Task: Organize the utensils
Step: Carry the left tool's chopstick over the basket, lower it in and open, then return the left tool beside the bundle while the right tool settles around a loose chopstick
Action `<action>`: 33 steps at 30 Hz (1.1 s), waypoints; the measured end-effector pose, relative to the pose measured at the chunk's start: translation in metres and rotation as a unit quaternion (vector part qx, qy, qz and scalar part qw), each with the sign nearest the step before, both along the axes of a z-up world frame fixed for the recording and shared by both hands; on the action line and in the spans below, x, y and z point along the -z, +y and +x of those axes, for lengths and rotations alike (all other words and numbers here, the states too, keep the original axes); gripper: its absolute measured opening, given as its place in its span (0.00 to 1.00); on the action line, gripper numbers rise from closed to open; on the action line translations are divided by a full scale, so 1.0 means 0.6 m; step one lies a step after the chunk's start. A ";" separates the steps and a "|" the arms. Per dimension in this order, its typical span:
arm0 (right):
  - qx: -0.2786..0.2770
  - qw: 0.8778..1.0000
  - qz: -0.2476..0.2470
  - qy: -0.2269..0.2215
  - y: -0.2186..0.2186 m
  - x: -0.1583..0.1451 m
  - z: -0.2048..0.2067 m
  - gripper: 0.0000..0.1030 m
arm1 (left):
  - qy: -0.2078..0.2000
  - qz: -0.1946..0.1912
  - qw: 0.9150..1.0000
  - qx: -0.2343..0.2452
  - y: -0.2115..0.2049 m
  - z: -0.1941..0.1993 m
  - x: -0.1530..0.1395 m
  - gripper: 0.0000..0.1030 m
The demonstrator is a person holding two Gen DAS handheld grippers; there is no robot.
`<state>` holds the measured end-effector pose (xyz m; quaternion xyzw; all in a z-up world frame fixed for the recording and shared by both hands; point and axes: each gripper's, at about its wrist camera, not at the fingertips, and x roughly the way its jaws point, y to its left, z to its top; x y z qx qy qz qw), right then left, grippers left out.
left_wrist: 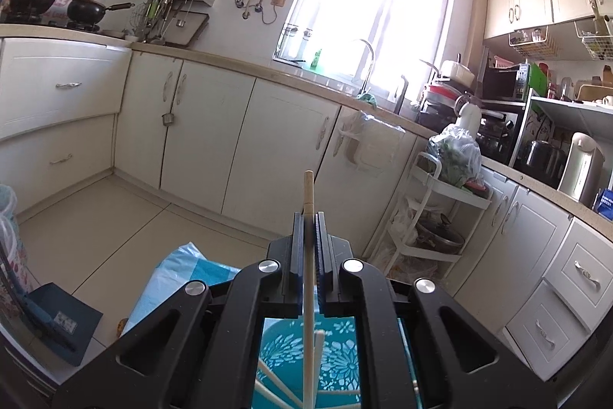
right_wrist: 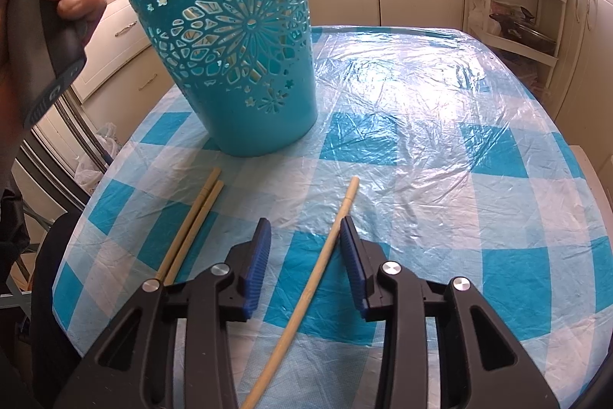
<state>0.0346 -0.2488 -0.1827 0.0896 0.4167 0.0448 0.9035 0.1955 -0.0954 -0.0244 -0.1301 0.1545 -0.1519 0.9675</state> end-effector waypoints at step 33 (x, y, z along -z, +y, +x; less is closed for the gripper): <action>-0.003 1.000 -0.031 0.003 0.010 -0.002 -0.004 0.49 | 0.026 0.146 0.989 -0.020 0.095 -0.207 0.057 0.92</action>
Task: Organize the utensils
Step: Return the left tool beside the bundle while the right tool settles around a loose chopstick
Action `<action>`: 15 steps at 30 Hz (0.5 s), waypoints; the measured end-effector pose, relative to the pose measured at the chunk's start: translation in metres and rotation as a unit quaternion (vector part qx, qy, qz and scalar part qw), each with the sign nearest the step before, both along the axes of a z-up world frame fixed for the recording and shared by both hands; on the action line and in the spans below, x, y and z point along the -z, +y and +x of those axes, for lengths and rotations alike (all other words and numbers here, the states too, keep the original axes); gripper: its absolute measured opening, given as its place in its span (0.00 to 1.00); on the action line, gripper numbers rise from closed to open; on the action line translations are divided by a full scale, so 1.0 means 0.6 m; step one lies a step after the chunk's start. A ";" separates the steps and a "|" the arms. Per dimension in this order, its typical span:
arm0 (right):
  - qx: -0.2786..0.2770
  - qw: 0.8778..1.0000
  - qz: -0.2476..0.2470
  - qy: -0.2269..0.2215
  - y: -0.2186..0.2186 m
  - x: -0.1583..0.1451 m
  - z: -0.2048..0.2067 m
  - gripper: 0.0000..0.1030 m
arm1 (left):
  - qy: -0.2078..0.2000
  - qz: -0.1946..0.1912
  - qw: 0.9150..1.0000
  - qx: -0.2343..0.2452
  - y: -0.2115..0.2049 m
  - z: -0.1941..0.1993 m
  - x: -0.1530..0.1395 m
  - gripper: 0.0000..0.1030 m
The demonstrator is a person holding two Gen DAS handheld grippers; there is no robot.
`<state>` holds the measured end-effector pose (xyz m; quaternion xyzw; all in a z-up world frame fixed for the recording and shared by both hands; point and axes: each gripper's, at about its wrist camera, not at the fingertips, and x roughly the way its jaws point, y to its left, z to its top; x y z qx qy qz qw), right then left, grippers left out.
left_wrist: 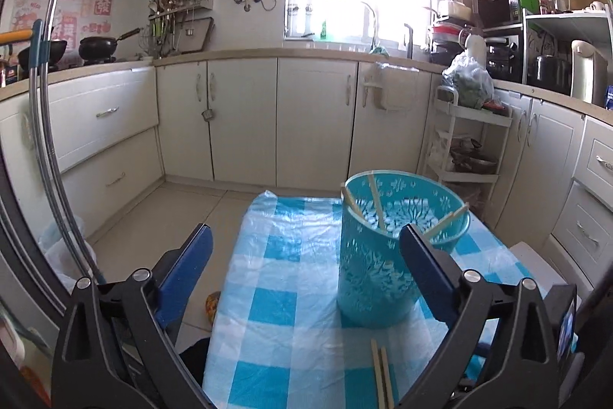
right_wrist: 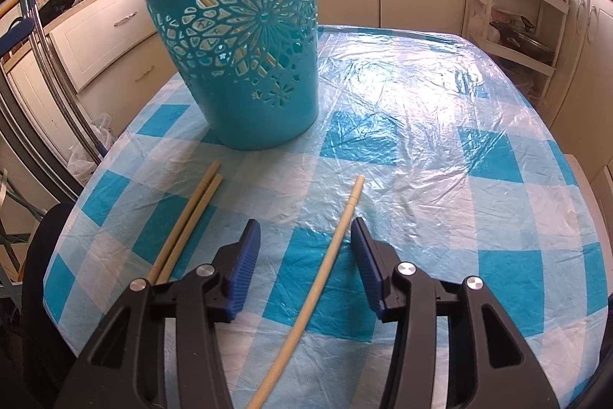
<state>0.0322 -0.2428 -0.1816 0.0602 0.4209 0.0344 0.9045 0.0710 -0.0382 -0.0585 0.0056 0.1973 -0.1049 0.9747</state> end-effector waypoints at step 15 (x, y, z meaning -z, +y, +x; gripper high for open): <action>0.013 0.999 -0.040 0.002 0.004 0.002 -0.004 0.38 | 0.139 0.043 0.989 0.013 -0.007 0.054 0.135 0.92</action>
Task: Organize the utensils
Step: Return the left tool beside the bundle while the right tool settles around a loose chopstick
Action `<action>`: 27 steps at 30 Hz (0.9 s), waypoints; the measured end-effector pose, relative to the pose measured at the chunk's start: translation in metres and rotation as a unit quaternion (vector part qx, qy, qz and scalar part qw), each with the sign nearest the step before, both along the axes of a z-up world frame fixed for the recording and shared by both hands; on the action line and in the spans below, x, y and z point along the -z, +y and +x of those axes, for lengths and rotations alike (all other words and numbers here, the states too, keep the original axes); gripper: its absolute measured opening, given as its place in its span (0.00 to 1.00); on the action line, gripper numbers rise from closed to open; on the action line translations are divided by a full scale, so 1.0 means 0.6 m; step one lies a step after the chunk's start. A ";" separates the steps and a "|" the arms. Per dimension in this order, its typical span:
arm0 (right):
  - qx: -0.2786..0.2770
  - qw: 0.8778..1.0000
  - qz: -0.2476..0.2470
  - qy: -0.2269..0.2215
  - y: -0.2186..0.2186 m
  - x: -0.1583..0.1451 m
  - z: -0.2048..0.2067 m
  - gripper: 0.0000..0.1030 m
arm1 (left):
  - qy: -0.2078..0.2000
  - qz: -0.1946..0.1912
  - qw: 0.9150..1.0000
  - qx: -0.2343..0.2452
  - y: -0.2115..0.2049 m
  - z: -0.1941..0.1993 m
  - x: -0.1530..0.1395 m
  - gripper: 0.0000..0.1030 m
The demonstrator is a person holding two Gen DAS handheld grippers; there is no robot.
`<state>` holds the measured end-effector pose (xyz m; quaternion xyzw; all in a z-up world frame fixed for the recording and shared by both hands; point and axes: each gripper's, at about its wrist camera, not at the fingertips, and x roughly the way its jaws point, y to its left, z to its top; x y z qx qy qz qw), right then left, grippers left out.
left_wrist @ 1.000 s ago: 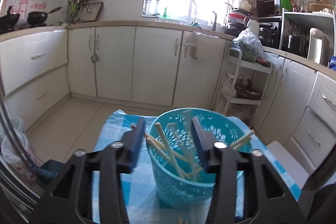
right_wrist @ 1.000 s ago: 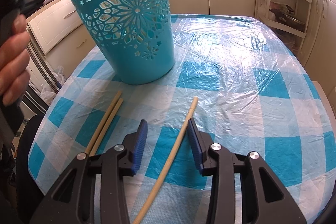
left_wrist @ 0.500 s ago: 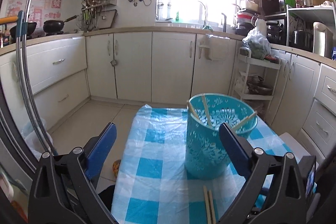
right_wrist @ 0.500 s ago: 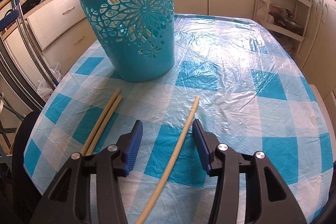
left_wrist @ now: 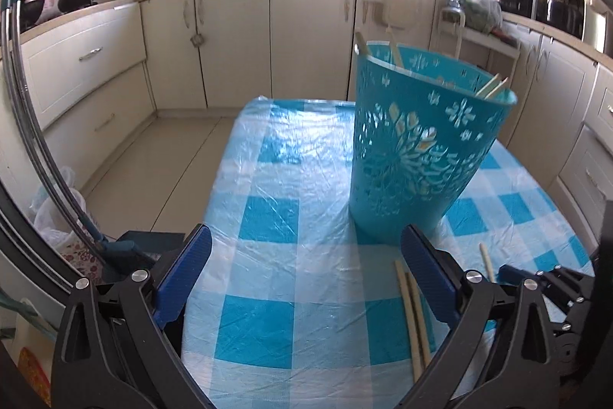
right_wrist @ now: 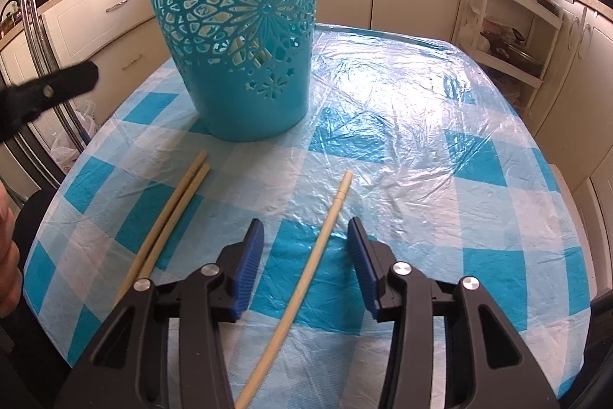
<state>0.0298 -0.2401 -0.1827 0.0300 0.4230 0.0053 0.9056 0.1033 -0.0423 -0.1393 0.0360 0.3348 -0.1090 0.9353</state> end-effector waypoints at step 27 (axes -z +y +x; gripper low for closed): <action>0.000 0.999 0.034 0.027 -0.023 -0.004 0.011 0.14 | 0.111 0.014 0.994 -0.011 -0.011 0.062 0.089 0.92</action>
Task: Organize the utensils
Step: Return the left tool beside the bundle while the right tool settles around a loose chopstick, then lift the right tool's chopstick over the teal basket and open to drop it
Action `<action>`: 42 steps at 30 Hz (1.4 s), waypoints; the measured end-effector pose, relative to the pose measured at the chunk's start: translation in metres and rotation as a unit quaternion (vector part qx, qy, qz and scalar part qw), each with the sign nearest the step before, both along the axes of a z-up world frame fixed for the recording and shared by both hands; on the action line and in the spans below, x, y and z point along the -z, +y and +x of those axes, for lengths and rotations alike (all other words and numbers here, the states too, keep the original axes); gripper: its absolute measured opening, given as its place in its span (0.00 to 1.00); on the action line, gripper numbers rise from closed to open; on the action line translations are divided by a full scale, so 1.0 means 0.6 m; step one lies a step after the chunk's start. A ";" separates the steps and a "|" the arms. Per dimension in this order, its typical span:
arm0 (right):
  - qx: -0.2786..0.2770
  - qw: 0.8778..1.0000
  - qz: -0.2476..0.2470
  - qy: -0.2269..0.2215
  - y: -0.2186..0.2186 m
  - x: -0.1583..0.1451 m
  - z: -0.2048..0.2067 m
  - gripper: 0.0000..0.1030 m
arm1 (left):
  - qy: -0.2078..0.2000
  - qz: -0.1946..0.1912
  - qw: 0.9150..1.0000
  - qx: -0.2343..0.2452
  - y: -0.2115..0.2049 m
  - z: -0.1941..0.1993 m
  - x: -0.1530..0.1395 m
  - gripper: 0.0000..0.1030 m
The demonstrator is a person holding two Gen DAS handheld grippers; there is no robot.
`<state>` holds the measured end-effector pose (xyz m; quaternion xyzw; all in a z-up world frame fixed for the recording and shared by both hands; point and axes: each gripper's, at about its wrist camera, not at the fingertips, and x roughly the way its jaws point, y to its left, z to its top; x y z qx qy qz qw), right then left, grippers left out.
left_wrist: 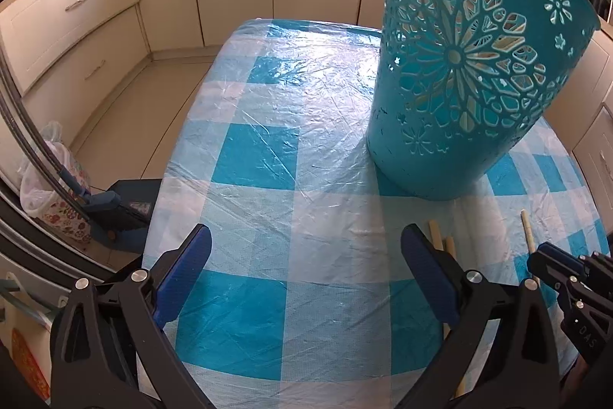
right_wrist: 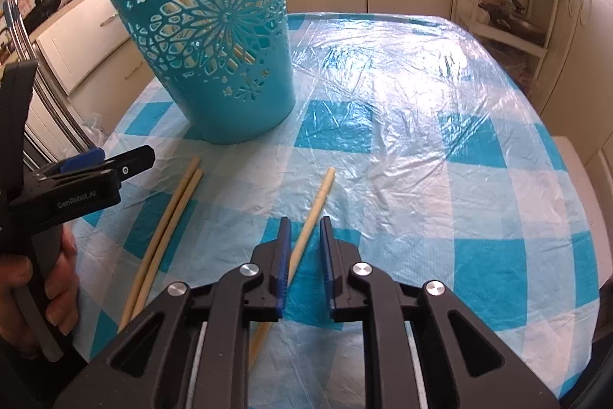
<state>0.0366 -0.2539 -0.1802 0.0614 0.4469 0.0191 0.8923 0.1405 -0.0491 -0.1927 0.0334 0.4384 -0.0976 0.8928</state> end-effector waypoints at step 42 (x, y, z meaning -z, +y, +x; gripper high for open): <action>0.094 0.930 0.101 -0.342 -0.019 -0.318 0.184 0.06 | 0.020 -0.011 1.000 0.001 0.006 0.011 0.012 0.93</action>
